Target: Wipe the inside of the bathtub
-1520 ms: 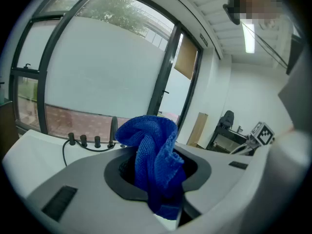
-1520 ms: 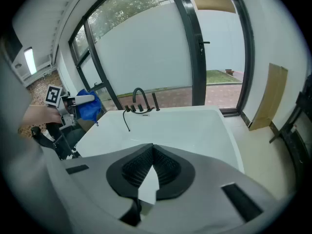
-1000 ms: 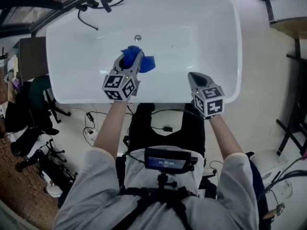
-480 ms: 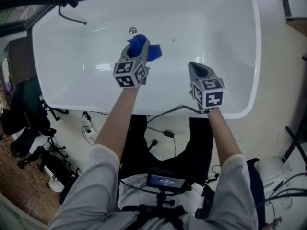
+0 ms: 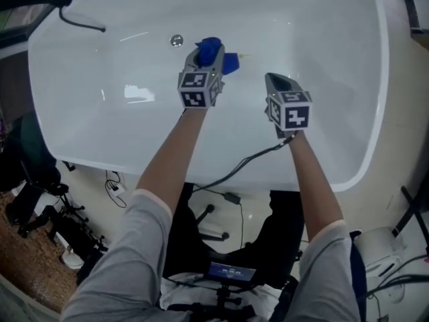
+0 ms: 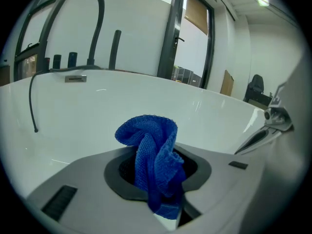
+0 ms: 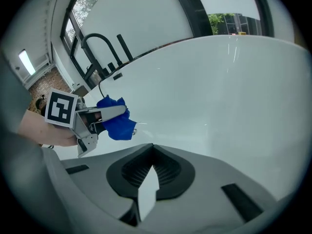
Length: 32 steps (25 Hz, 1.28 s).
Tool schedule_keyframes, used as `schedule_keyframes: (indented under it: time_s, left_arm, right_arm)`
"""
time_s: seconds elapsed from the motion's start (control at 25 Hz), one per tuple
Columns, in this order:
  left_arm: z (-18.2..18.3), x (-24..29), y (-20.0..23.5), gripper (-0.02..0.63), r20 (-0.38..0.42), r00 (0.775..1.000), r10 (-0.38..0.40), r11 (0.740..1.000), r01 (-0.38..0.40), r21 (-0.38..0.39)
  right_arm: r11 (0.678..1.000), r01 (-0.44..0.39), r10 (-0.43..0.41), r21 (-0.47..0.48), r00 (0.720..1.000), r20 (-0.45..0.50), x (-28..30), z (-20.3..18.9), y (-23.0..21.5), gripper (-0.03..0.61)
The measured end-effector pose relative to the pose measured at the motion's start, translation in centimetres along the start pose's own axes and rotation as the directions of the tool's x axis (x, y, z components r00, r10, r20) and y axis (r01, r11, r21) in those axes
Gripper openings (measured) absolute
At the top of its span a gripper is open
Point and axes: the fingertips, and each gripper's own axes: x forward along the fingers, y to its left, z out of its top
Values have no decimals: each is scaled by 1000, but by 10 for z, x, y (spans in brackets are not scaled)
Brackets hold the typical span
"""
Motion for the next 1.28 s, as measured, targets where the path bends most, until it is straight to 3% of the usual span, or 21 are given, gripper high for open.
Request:
schedule_keyframes:
  time_s: [0.2, 0.4, 0.6, 0.72, 1.0, 1.28]
  left_arm:
    - [-55, 47, 2, 118, -48, 999, 3, 1000, -1, 29]
    - [-121, 85, 0, 118, -162, 986, -36, 997, 46, 63]
    - [-181, 113, 4, 118, -331, 942, -54, 992, 90, 94]
    - [-202, 124, -3, 118, -387, 919, -78, 988, 124, 96]
    - [-247, 140, -6, 123, -533, 841, -92, 981, 170, 99]
    - [-261, 155, -4, 155, -564, 821, -92, 980, 176, 97]
  right_arm:
    - [1000, -1, 1, -3, 999, -41, 46, -28, -16, 11]
    - [1000, -13, 13, -4, 997, -82, 78, -53, -26, 11]
    - [999, -43, 45, 24, 996, -83, 90, -65, -28, 11]
    - [998, -56, 59, 40, 996, -71, 86, -67, -31, 11]
    - [996, -60, 63, 66, 997, -51, 79, -75, -44, 11]
    - [993, -83, 85, 81, 996, -21, 80, -63, -45, 11]
